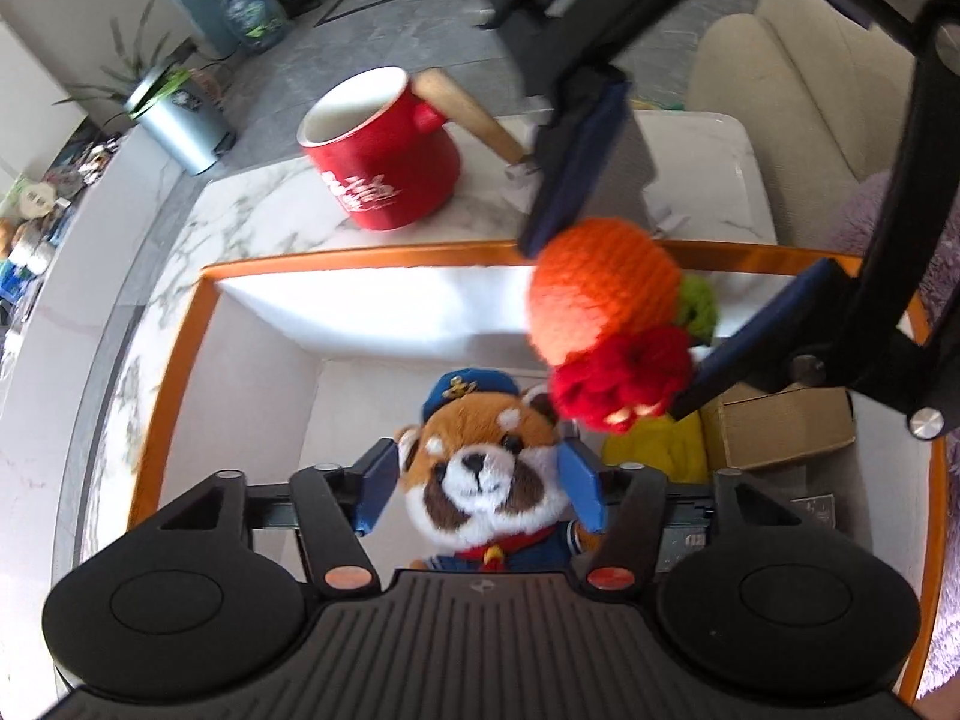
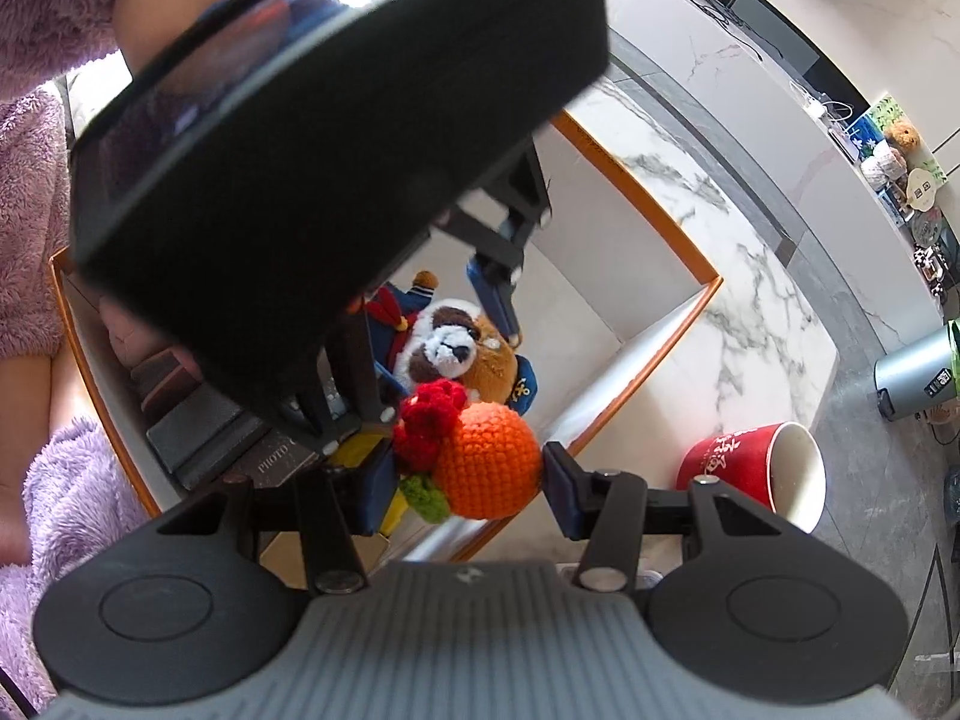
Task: Organize objects
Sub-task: 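Lower the plush and fruit into the shoebox and open both tools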
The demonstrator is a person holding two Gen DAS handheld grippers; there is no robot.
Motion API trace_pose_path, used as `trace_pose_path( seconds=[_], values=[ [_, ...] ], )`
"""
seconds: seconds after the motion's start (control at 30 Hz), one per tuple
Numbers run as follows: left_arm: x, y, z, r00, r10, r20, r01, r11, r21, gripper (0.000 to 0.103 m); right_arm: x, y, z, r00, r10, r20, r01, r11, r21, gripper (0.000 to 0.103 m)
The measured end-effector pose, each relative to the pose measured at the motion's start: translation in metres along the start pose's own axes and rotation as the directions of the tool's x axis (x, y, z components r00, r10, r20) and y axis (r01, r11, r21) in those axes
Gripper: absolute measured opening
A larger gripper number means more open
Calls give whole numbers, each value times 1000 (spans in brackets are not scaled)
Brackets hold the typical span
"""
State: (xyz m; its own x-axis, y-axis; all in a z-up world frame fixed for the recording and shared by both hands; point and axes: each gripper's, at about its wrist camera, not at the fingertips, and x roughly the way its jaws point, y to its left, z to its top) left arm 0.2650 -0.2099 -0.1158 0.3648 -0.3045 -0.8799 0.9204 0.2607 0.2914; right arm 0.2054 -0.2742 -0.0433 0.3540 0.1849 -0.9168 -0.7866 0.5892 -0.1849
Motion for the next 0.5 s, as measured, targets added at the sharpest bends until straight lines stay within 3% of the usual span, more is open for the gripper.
trace_pose_path(
  seconds=[0.17,0.33,0.43,0.47,0.5],
  values=[
    [-13,-2,-8,999,26,-44,-29,997,-67,76,-2,5,-1,1000,-9,-6,9,1000,-8,53],
    [-12,4,-16,994,28,-103,-40,993,-113,69,-4,8,-4,1000,-14,-5,14,1000,-3,53],
    [-6,7,-21,992,-24,-126,6,990,-140,53,-3,5,-5,1000,-14,-6,14,1000,-2,53],
    [-3,6,-22,991,-51,-121,34,989,-142,39,-3,6,-6,1000,-14,-6,14,1000,-2,53],
    [-1,5,-22,990,-76,-117,59,988,-141,33,-3,6,-6,1000,-14,-6,14,1000,-2,53]
  ],
)
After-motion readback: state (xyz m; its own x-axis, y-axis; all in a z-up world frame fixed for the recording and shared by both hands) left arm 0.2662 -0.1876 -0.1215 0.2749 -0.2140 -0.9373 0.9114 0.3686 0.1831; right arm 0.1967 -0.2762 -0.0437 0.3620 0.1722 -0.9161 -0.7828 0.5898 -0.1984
